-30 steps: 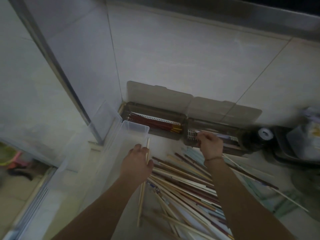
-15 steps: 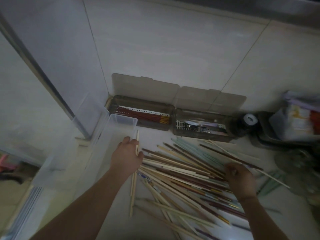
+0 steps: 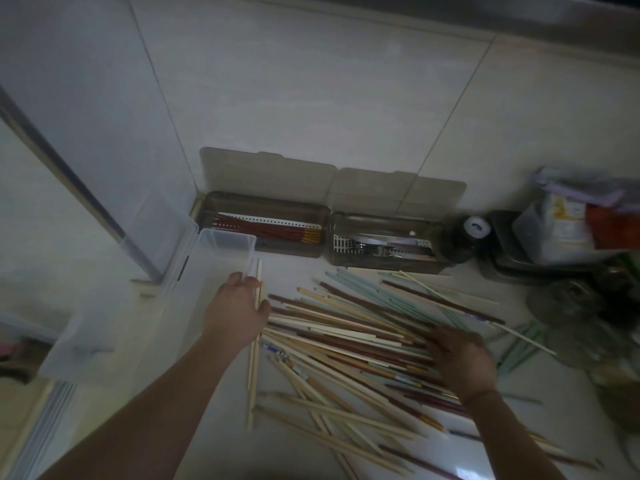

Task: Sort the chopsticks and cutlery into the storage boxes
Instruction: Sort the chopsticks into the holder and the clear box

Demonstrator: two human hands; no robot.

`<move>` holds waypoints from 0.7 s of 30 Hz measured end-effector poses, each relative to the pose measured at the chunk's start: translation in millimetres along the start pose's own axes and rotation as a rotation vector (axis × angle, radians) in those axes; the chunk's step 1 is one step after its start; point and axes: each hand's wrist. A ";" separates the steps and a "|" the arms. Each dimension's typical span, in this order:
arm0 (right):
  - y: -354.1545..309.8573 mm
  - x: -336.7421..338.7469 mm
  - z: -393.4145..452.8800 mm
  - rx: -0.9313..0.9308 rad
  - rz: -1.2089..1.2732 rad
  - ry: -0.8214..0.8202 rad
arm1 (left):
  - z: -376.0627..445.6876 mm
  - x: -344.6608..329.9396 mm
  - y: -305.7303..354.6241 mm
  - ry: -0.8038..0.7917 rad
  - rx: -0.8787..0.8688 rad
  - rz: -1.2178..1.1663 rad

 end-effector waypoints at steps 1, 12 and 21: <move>0.4 0.6 -0.8 -0.013 0.015 0.028 | 0.0 0.1 -0.1 -0.002 0.001 0.000; 15.9 6.8 -8.4 0.010 0.063 0.100 | -0.3 0.4 1.0 -0.009 0.009 0.005; 23.5 4.5 -11.4 0.007 -0.030 0.040 | -0.9 0.2 1.7 -0.013 0.018 0.006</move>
Point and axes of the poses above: each hand's wrist, its own z-axis towards the middle knuckle, its own x-axis out of the back of the hand, y = z × x, and after that the axes turned 1 degree about x, right-handed
